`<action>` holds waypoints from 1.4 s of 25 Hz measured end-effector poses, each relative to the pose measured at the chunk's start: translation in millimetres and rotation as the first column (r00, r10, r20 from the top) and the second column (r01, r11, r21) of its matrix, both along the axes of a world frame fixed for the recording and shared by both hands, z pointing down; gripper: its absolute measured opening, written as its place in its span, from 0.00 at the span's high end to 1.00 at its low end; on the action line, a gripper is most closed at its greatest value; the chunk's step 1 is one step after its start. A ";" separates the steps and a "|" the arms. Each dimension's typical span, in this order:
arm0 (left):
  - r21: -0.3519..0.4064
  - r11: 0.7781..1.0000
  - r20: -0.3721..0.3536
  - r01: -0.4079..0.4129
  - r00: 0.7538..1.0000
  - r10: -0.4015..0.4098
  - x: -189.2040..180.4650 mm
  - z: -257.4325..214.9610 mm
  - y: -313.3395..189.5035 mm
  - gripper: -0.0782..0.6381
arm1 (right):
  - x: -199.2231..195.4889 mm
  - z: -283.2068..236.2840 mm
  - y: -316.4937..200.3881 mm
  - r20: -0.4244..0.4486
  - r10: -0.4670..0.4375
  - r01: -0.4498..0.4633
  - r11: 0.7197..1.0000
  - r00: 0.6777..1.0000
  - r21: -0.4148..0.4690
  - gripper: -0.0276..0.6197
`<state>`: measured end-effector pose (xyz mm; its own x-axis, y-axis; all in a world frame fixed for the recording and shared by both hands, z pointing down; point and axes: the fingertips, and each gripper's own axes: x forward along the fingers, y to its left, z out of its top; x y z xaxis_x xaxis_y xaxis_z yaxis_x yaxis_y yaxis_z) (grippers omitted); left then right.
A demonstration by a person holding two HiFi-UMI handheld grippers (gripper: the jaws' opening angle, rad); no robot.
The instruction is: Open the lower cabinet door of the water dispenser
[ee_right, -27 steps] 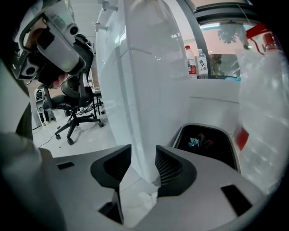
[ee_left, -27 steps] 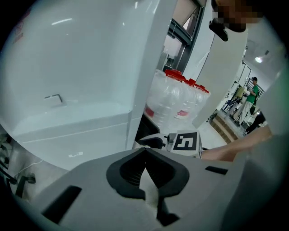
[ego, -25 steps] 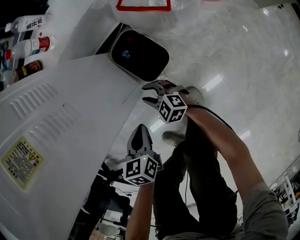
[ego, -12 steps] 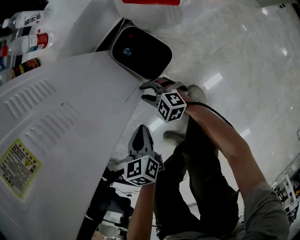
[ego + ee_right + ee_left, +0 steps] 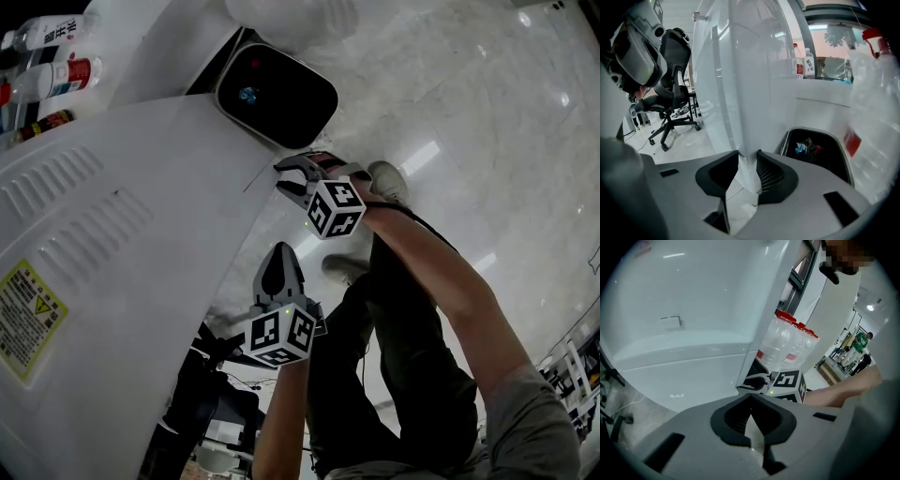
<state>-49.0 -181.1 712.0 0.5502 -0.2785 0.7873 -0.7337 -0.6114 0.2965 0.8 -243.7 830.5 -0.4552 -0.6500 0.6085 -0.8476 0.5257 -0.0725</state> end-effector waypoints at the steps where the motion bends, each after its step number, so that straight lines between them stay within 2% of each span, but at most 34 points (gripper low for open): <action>1: 0.001 1.000 -0.002 0.000 1.000 0.000 -1.8 -0.9 1.0 0.88 | -0.4 0.0 -0.1 -0.001 0.016 -0.016 1.000 1.000 -0.004 0.76; 6: 0.005 1.000 -0.011 -0.001 1.000 0.001 -13.3 -7.5 10.3 0.88 | -0.4 -0.5 1.1 -0.006 0.099 -0.099 0.995 0.995 -0.031 0.77; 13: 0.016 1.000 -0.015 -0.001 1.000 0.001 -39.9 -15.6 24.1 0.88 | -2.0 -0.1 8.9 -0.011 0.226 -0.226 0.973 0.974 -0.046 0.77; 18: 0.020 1.000 -0.024 -0.002 1.000 0.003 -56.9 -18.9 36.1 0.88 | -15.5 -0.3 44.1 -0.007 0.288 -0.288 0.956 0.957 -0.056 0.78; 24: 0.017 1.000 -0.049 -0.025 0.998 0.026 -70.2 -31.4 62.2 0.88 | -37.5 -1.0 87.3 -0.018 0.377 -0.377 0.920 0.926 -0.106 0.79; 31: 0.004 1.000 -0.048 -0.013 0.999 0.013 -100.7 -32.4 88.9 0.88 | -56.5 0.0 114.5 -0.027 0.411 -0.410 0.902 0.911 -0.136 0.79; 35: -0.002 1.000 -0.041 0.026 0.999 -0.026 -114.4 -31.1 91.6 0.88 | -66.2 1.2 124.8 -0.026 0.400 -0.399 0.903 0.916 -0.158 0.79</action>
